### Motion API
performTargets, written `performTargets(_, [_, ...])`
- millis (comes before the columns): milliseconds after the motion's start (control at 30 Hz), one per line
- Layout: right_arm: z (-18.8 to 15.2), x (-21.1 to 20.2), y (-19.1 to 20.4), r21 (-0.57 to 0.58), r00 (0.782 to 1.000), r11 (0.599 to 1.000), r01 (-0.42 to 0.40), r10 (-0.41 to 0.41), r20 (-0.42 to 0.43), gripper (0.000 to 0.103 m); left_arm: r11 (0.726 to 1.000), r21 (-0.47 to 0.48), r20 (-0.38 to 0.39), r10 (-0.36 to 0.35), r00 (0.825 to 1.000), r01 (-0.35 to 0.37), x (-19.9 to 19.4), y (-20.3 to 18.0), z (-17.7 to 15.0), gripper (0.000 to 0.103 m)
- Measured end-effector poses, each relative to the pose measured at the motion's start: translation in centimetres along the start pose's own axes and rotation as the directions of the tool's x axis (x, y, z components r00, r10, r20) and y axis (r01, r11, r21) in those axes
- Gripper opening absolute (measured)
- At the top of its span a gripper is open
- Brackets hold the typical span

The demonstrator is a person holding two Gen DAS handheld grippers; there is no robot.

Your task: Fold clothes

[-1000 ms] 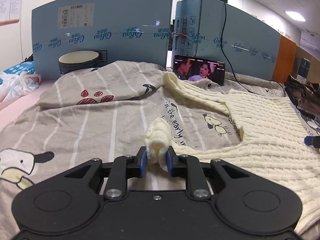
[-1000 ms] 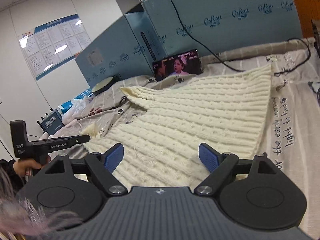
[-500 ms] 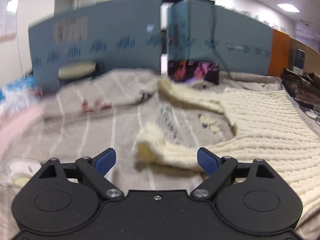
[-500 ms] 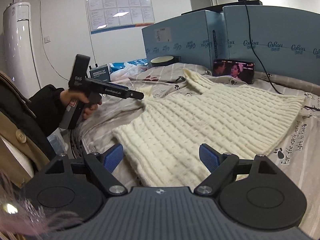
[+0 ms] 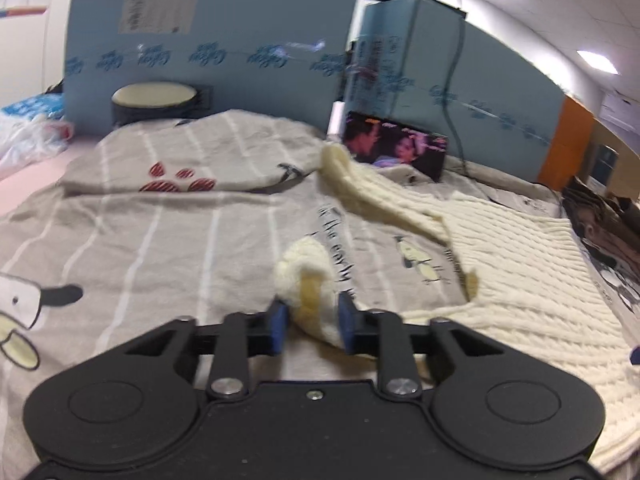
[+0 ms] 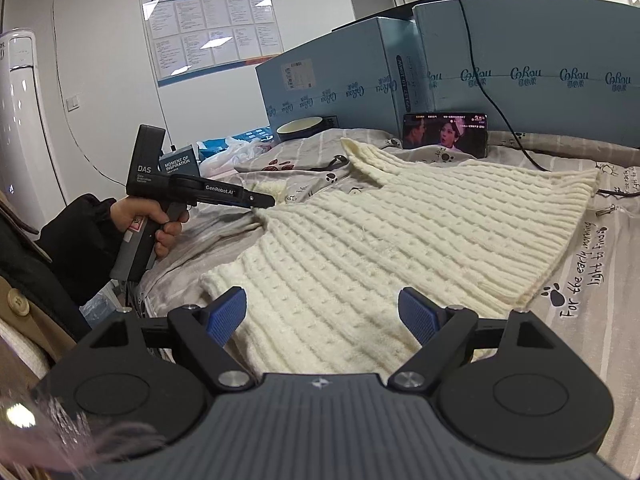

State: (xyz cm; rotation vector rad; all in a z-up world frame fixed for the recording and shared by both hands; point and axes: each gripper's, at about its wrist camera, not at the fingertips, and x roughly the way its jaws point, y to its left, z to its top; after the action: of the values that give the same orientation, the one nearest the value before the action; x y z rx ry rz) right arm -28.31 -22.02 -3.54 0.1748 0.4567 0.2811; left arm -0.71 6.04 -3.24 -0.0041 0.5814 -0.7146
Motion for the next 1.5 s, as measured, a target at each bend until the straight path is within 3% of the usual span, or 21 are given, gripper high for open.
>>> performTargets(133, [0.2,0.1,-0.2,0.013,1.0,1.0,-0.002,0.002,0.021,0.082,0.996,0.001,0.102,-0.094,0.99,0.094,-1.6,-0.9,1.0,0.018])
performTargets(300, [0.9,0.2,-1.2,0.069,0.997,0.998,-0.011,0.006,0.081,0.082,0.945,0.096,0.162,-0.324,0.932,0.312,-3.0,-5.8,2.2,0.017])
performTargets(433, [1.1,-0.4,-1.7,0.11,0.993,0.993,-0.033,0.02,0.118,0.082,0.866,0.266,0.041,-0.449,0.893,0.423,-2.5,-11.0,0.7,0.018])
performTargets(533, [1.1,-0.7,-1.9,0.109,0.994,0.994,-0.017,0.005,0.113,0.082,0.828,0.38,-0.082,-0.414,0.907,0.412,-1.0,-13.5,-1.3,0.023])
performTargets(567, [1.2,-0.7,-2.0,0.11,0.993,0.994,-0.015,0.002,0.117,0.082,0.821,0.384,-0.102,-0.418,0.903,0.423,-0.8,-13.7,-1.6,0.026])
performTargets(600, [1.3,-0.8,-2.1,0.112,0.993,0.994,-0.012,-0.002,0.12,0.082,0.813,0.387,-0.123,-0.422,0.898,0.435,-0.5,-13.8,-2.0,0.038])
performTargets(667, [1.8,-0.8,-2.5,0.13,0.989,0.991,-0.022,0.003,0.145,0.082,0.788,0.35,-0.159,-0.483,0.861,0.507,-0.7,-13.7,-2.4,0.07])
performTargets(700, [2.1,-0.7,-2.9,0.146,0.987,0.989,-0.029,0.005,0.161,0.082,0.772,0.351,-0.175,-0.502,0.847,0.53,-0.7,-13.8,-2.6,0.076])
performTargets(767, [2.8,-0.6,-3.6,0.181,0.981,0.983,-0.039,0.003,0.193,0.082,0.756,0.379,-0.165,-0.512,0.843,0.534,-1.3,-13.9,-2.6,0.077])
performTargets(867, [4.2,-0.1,-5.0,0.243,0.972,0.969,-0.042,-0.017,0.236,0.082,0.787,0.28,-0.054,-0.558,0.828,0.549,-2.2,-11.9,-0.1,0.078])
performTargets(900, [4.7,0.1,-5.5,0.262,0.968,0.964,-0.044,-0.023,0.248,0.082,0.817,0.239,0.004,-0.542,0.841,0.525,-2.2,-10.9,1.2,0.078])
performTargets(933, [5.2,0.3,-6.0,0.28,0.965,0.959,-0.047,-0.029,0.26,0.082,0.86,0.201,0.067,-0.49,0.869,0.469,-2.1,-9.9,2.4,0.079])
performTargets(967, [5.8,0.7,-6.4,0.296,0.963,0.954,-0.049,-0.034,0.267,0.082,0.907,0.156,0.122,-0.41,0.904,0.391,-1.5,-8.7,3.6,0.08])
performTargets(1033, [7.1,1.6,-7.4,0.326,0.96,0.944,-0.053,-0.041,0.276,0.082,0.973,0.033,0.193,-0.229,0.954,0.227,0.5,-6.0,5.9,0.08])
performTargets(1100, [8.3,3.1,-8.3,0.35,0.96,0.934,-0.063,-0.04,0.278,0.082,0.984,-0.132,0.163,-0.097,0.982,0.12,3.8,-3.0,7.8,0.08])
performTargets(1200, [9.9,5.6,-9.4,0.373,0.961,0.925,-0.068,-0.04,0.274,0.082,0.925,-0.357,0.073,-0.114,0.991,0.133,8.5,0.5,9.4,0.079])
performTargets(1233, [10.1,6.5,-9.9,0.389,0.961,0.918,-0.077,-0.035,0.273,0.082,0.915,-0.374,0.059,-0.14,0.988,0.152,9.8,0.9,9.6,0.079])
performTargets(1300, [9.7,8.1,-11.1,0.433,0.962,0.896,-0.102,-0.023,0.273,0.082,0.919,-0.381,0.022,-0.097,0.995,0.098,12.1,1.0,10.1,0.077])
performTargets(1367, [8.9,9.5,-12.2,0.482,0.967,0.87,-0.103,-0.026,0.254,0.082,0.936,-0.345,0.002,-0.073,0.997,0.069,14.0,0.7,10.1,0.064])
performTargets(1467, [7.3,10.5,-13.4,0.549,0.979,0.834,-0.05,-0.066,0.191,0.082,0.957,-0.277,-0.009,-0.093,0.996,0.087,15.9,0.3,9.8,0.027])
performTargets(1500, [6.9,10.7,-13.7,0.568,0.982,0.823,-0.029,-0.082,0.168,0.082,0.962,-0.256,-0.008,-0.099,0.995,0.094,16.4,0.1,9.7,0.023])
